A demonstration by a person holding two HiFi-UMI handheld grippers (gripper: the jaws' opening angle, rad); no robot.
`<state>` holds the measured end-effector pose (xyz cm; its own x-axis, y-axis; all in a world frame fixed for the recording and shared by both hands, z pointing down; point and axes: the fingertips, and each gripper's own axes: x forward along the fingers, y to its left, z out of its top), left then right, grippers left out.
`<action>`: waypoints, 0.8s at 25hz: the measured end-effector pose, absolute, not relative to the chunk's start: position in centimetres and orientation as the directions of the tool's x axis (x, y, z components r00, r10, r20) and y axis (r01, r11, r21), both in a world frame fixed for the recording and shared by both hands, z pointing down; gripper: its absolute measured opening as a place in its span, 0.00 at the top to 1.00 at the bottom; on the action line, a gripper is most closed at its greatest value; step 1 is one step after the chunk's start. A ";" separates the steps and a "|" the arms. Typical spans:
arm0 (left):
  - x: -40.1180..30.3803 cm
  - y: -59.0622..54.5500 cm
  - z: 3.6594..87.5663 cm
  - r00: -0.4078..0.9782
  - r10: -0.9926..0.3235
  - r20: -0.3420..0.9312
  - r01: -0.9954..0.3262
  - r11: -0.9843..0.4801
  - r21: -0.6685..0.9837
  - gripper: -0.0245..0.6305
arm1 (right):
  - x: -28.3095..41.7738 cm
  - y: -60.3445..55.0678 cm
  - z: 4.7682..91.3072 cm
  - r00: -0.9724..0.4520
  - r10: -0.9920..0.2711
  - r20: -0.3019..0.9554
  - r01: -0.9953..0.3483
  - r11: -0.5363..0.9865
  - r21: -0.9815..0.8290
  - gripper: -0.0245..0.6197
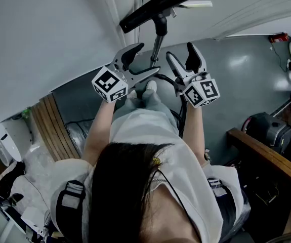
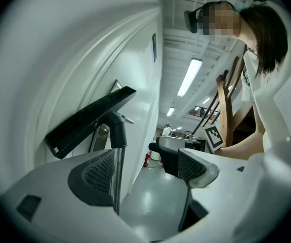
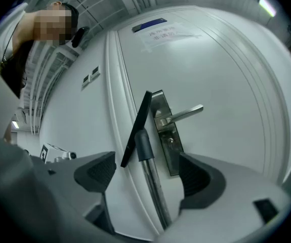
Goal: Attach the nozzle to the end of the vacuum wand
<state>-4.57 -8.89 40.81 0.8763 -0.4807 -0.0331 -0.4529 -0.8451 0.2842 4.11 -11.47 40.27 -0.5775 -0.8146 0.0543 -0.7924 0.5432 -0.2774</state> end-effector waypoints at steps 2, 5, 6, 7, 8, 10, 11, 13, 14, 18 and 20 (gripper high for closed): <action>-4.9 -8.8 40.3 0.864 -0.503 -0.038 -0.477 -0.838 0.264 0.35 | 3.8 -11.0 40.4 -0.571 -0.818 0.065 -0.800 0.537 -0.269 0.37; -5.7 -8.9 39.9 0.834 -0.551 -0.030 -0.532 -0.817 0.223 0.48 | 3.0 -10.3 40.5 -0.564 -0.822 0.075 -0.806 0.529 -0.266 0.37; -6.0 -9.0 39.7 0.824 -0.565 -0.036 -0.546 -0.810 0.215 0.61 | 2.7 -10.1 40.5 -0.563 -0.823 0.079 -0.808 0.527 -0.264 0.37; -6.2 -9.0 39.4 0.816 -0.576 -0.048 -0.554 -0.804 0.215 0.67 | 2.4 -9.9 40.5 -0.563 -0.822 0.084 -0.809 0.527 -0.261 0.38; -6.4 -9.0 39.2 0.812 -0.580 -0.058 -0.557 -0.802 0.217 0.67 | 2.2 -9.7 40.6 -0.564 -0.821 0.089 -0.809 0.528 -0.258 0.38; -6.5 -9.0 39.0 0.813 -0.579 -0.061 -0.555 -0.803 0.218 0.69 | 1.7 -9.4 40.6 -0.567 -0.818 0.099 -0.810 0.531 -0.251 0.38; -6.5 -8.9 39.0 0.812 -0.581 -0.057 -0.559 -0.801 0.214 0.70 | 1.4 -9.2 40.5 -0.569 -0.816 0.102 -0.809 0.533 -0.247 0.38; -6.6 -8.9 38.8 0.803 -0.594 -0.049 -0.575 -0.794 0.200 0.75 | 1.0 -9.0 40.2 -0.568 -0.817 0.101 -0.811 0.534 -0.237 0.40; -6.6 -8.8 38.8 0.799 -0.599 -0.045 -0.582 -0.790 0.192 0.79 | 0.9 -8.9 40.0 -0.563 -0.821 0.097 -0.815 0.532 -0.229 0.46; -6.3 -8.6 38.7 0.781 -0.623 -0.025 -0.611 -0.773 0.171 0.81 | 0.7 -8.6 39.2 -0.536 -0.840 0.081 -0.835 0.513 -0.201 0.66; -6.3 -8.7 38.6 0.760 -0.650 -0.013 -0.640 -0.752 0.160 0.83 | 0.6 -8.4 38.8 -0.517 -0.853 0.075 -0.848 0.497 -0.186 0.75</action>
<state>-6.30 -8.71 38.60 0.7601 -0.6497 -0.0132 -0.6398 -0.7518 0.1598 0.65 -8.40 38.78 -0.5166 -0.8529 0.0752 -0.8476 0.4970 -0.1858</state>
